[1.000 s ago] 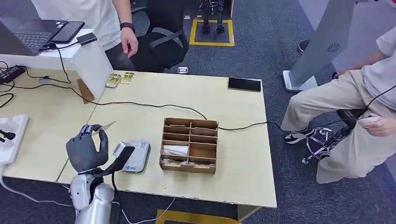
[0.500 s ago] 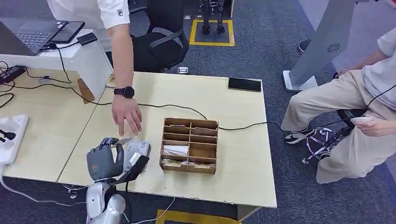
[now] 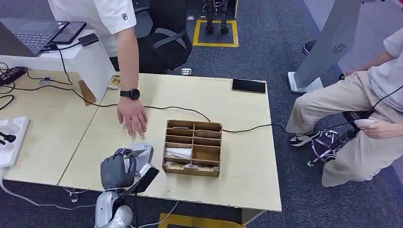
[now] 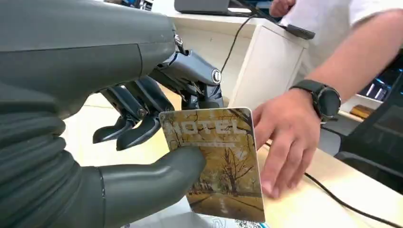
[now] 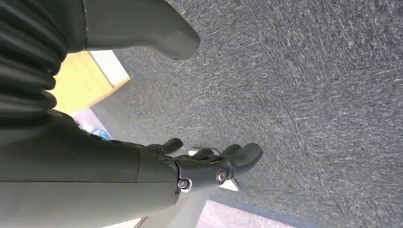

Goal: Pass the card to the sensor for recognition and then transmit it.

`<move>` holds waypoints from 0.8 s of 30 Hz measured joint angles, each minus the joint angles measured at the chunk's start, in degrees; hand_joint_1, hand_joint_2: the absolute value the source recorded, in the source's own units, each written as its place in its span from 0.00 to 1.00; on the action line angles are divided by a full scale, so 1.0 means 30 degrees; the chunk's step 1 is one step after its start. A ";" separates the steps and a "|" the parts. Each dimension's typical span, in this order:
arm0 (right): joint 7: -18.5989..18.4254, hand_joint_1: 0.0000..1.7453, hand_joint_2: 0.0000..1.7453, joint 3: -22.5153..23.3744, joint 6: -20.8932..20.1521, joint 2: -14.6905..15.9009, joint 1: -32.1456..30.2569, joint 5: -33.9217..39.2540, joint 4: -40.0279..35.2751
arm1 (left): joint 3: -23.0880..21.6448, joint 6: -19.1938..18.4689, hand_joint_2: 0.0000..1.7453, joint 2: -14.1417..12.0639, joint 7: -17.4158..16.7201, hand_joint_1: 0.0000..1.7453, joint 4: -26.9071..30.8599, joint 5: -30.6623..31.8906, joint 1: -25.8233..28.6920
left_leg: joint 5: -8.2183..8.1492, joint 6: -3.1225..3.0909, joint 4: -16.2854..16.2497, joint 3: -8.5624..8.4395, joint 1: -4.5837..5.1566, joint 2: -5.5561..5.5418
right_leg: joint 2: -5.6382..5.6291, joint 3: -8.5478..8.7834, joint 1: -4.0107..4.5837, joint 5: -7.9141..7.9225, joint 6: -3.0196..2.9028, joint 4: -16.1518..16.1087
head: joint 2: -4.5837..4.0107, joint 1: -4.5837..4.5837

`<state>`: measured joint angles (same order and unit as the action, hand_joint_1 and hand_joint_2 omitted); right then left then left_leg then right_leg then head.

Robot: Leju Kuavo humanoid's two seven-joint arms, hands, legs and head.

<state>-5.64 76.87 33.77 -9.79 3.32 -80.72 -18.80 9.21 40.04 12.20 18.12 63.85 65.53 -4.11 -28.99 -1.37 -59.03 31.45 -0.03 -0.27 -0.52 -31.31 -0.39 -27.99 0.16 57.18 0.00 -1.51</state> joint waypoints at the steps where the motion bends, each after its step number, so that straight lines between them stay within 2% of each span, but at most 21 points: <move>1: 0.0000 0.00 1.00 -0.0007 0.0000 0.0000 -0.0002 0.0000 0.0000 | -0.0155 0.0007 1.00 -0.0066 -0.0007 1.00 -0.0081 -0.0088 -0.0001 | 0.0000 0.0000 0.0000 0.0000 0.0001 -0.0001 | 0.0001 0.0001 -0.0001 0.0000 0.0000 0.0000 | 0.0000 0.0007; 15: 0.0007 0.00 1.00 0.0000 -0.0029 0.0000 -0.0029 -0.0088 0.0000 | -0.1218 0.0109 1.00 -0.0714 0.0000 1.00 -0.0998 -0.0540 -0.0006 | 0.0001 0.0000 0.0000 -0.0015 0.0002 -0.0002 | 0.0001 0.0013 -0.0001 0.0001 0.0000 0.0000 | 0.0000 0.0000; 24: 0.0044 0.00 1.00 -0.0007 -0.0138 0.0000 -0.0048 -0.0095 -0.0007 | -0.2625 0.0073 1.00 -0.1399 -0.1100 1.00 -0.2172 -0.0955 -0.0168 | 0.0002 0.0000 0.0001 -0.0031 0.0001 -0.0004 | 0.0002 0.0031 -0.0002 0.0001 0.0000 0.0000 | 0.0000 0.0007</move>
<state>-5.51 76.85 33.35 -9.79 3.18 -81.00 -18.82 1.33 40.26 8.00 14.82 57.33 62.66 -4.62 -28.99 -1.37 -59.03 31.36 -0.03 -0.28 -0.51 -31.21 -0.40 -27.98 0.16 57.18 0.00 -1.49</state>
